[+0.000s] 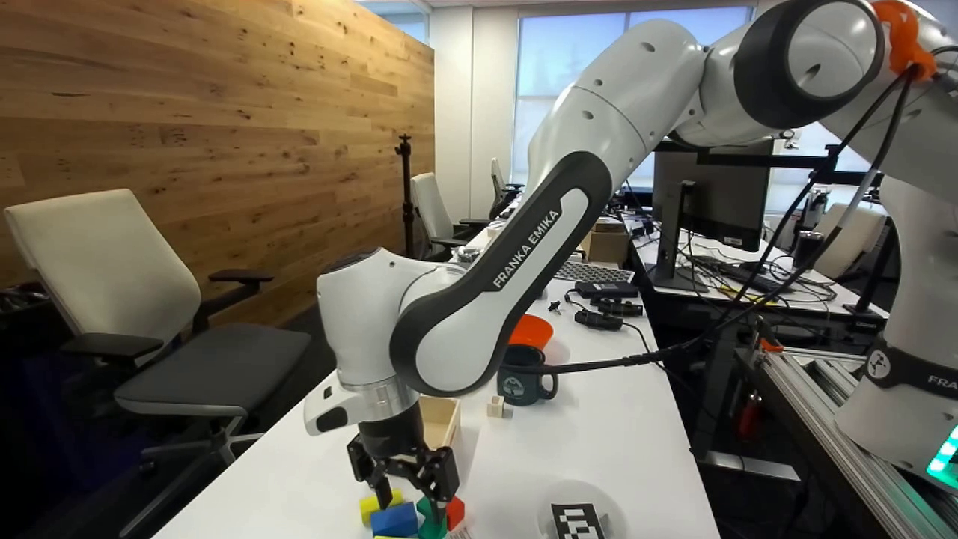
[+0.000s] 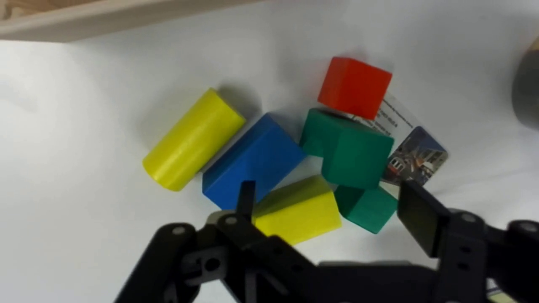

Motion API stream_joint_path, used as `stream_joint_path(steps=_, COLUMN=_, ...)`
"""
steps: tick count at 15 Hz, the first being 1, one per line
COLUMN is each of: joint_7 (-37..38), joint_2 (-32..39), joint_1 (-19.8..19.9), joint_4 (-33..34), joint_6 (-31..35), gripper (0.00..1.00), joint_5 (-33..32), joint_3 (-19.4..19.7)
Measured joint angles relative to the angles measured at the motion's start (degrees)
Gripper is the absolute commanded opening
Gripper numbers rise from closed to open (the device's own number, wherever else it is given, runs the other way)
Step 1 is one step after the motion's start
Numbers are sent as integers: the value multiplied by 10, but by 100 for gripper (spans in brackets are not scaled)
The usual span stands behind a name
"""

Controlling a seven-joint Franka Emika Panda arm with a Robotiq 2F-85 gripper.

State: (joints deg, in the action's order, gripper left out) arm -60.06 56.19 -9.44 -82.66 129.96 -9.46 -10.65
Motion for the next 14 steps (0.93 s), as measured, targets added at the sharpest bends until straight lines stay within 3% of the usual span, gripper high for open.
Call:
stream_joint_path(steps=6, joint_7=4, joint_2=5, joint_1=2, joint_4=-9, joint_6=0, gripper=100, joint_5=0, joint_3=12)
stream_joint_path(steps=7, joint_7=7, joint_2=5, joint_1=2, joint_4=-11, joint_6=0, gripper=75, joint_5=0, joint_3=12)
stream_joint_path(steps=9, joint_7=13, joint_2=5, joint_1=2, joint_4=-14, joint_6=0, gripper=68, joint_5=0, joint_3=13)
stream_joint_path(steps=14, joint_7=18, joint_2=5, joint_1=2, joint_4=-16, joint_6=3, gripper=30, joint_5=0, joint_3=16)
